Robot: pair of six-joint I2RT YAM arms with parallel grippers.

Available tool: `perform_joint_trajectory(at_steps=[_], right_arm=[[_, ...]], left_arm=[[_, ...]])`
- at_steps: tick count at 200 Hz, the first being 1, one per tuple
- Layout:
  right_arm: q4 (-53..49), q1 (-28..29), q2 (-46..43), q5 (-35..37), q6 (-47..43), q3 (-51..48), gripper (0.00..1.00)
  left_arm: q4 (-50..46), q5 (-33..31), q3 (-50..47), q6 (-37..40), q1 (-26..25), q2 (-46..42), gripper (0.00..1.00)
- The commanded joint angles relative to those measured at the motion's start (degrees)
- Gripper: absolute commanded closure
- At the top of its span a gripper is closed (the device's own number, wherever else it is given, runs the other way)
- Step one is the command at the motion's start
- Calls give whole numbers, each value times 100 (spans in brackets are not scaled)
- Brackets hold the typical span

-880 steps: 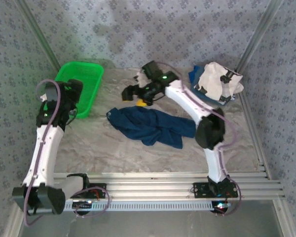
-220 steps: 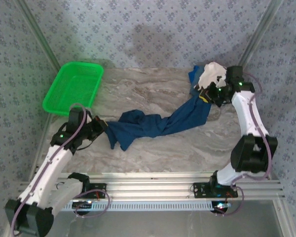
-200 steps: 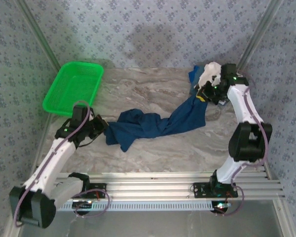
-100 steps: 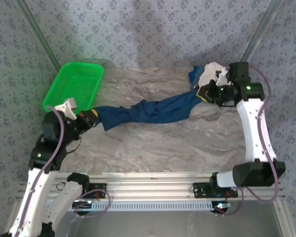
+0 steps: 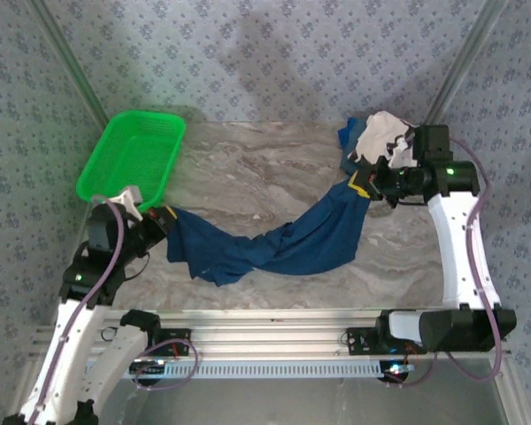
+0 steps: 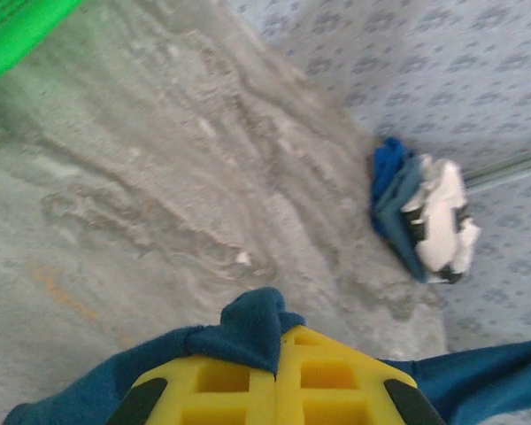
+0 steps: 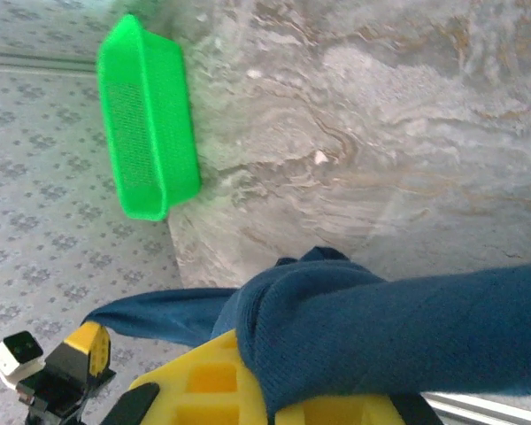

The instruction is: Fold and stack the t-shirts

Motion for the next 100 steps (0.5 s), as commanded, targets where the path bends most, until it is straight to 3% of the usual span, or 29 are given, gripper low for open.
perform_joint_trajectory(at_steps=[1, 49, 61, 69, 76, 81, 100], right_arm=[[359, -18, 571, 303, -319, -175, 100], [965, 40, 2833, 574, -1114, 179, 100], [1168, 40, 3352, 703, -1101, 409, 91], [1351, 32, 3609, 727, -1088, 544, 77], [1433, 24, 3783, 750, -1036, 687, 63], [1470, 14, 3861, 758, -1023, 797, 58], [1497, 35, 3664, 752, -1112, 956, 47]], left_arm=[[608, -371, -190, 388, 0, 386, 100], [2044, -122, -901, 585, 1, 1613, 99], [2284, -157, -1053, 543, 0, 1862, 97], [2291, -254, -1071, 506, 31, 2041, 82], [2253, -262, -1040, 469, 100, 2183, 54], [2196, -260, -997, 436, 149, 2271, 43], [1725, -402, -650, 442, 267, 2366, 22]])
